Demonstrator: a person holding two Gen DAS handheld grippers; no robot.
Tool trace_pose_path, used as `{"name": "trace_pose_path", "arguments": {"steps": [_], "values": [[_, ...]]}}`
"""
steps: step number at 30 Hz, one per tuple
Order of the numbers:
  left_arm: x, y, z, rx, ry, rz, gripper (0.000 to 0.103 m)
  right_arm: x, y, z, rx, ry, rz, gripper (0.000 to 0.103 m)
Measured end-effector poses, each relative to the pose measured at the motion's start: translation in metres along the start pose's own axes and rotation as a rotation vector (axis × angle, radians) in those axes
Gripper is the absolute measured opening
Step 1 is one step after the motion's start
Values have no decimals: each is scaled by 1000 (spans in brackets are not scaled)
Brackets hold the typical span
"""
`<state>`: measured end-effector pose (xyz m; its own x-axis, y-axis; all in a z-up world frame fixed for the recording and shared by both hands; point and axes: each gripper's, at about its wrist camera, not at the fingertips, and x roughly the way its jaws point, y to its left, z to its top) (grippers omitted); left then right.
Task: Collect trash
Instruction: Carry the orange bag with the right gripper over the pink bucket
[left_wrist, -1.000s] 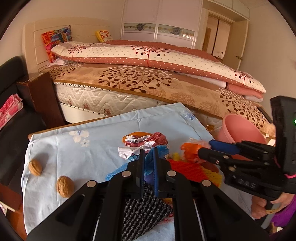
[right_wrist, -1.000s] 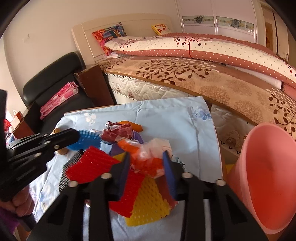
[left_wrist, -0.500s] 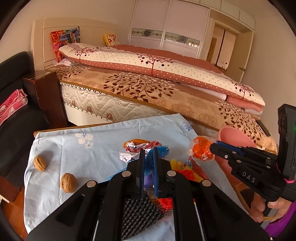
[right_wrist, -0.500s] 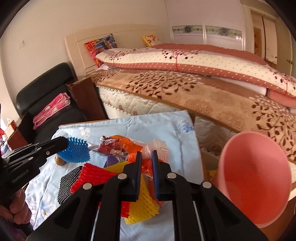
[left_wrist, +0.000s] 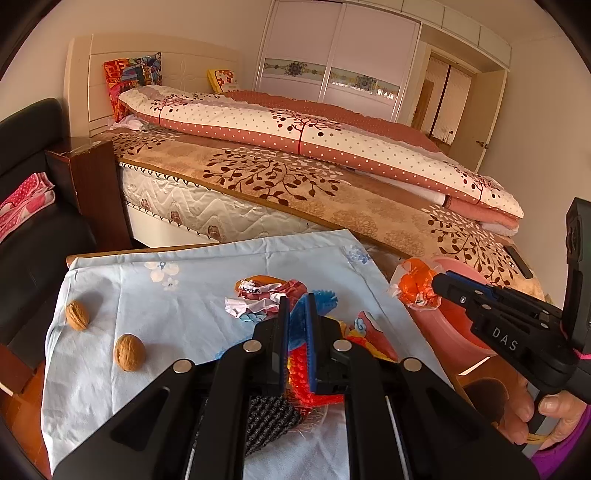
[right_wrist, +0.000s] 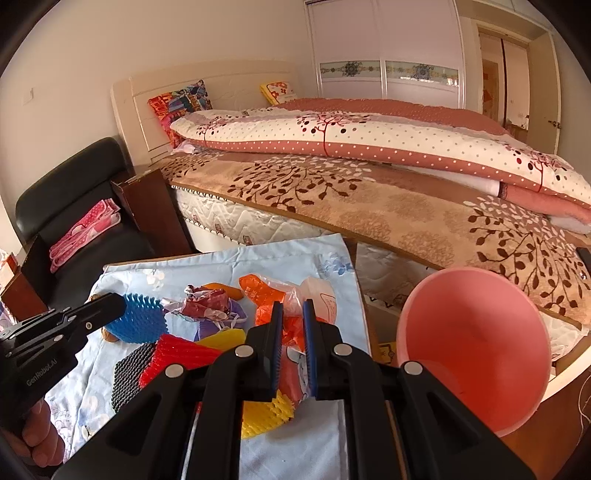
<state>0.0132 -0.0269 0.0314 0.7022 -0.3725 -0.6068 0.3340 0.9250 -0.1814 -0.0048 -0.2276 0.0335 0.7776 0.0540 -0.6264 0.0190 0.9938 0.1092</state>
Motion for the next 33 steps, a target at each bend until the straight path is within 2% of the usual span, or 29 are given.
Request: {"name": "trace_pose_path", "arguments": {"steps": [14,33], "values": [[-4,-14,1,17,-10,-8,8,-23,-12,3,15,-45,-51,10],[-8,-25,7,30,-23,-12,8,-27,-24,3,41,-48,-89,10]]}}
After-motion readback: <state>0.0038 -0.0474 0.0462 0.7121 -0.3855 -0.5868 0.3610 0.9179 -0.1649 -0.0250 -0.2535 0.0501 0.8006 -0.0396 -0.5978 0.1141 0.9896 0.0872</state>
